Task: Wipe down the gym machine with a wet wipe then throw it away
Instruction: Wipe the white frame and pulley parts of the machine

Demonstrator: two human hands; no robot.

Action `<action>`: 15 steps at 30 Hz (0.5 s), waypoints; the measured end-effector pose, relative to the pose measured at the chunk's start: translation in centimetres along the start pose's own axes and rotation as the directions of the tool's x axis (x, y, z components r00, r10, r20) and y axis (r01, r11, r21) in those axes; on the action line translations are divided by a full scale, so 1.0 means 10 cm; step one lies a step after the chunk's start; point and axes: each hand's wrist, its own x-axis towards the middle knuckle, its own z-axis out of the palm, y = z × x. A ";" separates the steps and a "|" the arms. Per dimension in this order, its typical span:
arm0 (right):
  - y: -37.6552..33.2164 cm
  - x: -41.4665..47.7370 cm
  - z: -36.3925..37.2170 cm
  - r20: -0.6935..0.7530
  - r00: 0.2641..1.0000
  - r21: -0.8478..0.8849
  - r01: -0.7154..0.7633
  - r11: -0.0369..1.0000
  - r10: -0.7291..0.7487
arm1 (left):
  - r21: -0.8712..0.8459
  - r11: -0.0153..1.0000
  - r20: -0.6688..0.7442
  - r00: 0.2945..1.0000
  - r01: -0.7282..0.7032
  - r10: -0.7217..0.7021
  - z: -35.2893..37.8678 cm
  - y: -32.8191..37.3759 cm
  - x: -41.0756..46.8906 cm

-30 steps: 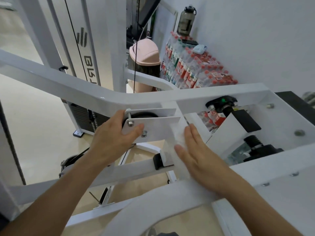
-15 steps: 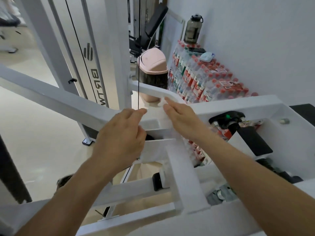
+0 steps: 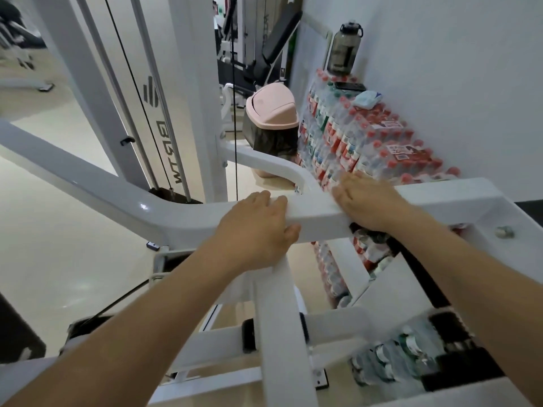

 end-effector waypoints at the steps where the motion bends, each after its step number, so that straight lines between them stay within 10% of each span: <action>1: -0.14 -0.01 0.04 -0.019 0.996 0.005 0.091 0.996 -0.091 | 0.022 1.000 0.007 1.000 -0.002 0.002 0.02 0.05 0.07; 6: -0.48 -0.10 0.09 -0.035 0.937 -0.006 0.348 0.938 -0.348 | 0.087 0.996 0.142 0.990 0.011 -0.023 -0.05 0.22 0.40; 12: 0.87 -0.23 -0.12 -0.013 0.988 0.036 -0.151 0.988 0.152 | -0.064 0.991 0.176 0.978 0.122 -0.109 -0.05 0.37 0.64; 15: 0.79 -0.10 -0.13 0.008 0.992 -0.056 -0.129 0.990 0.130 | -0.148 0.985 0.162 0.984 0.095 -0.070 -0.04 0.65 0.78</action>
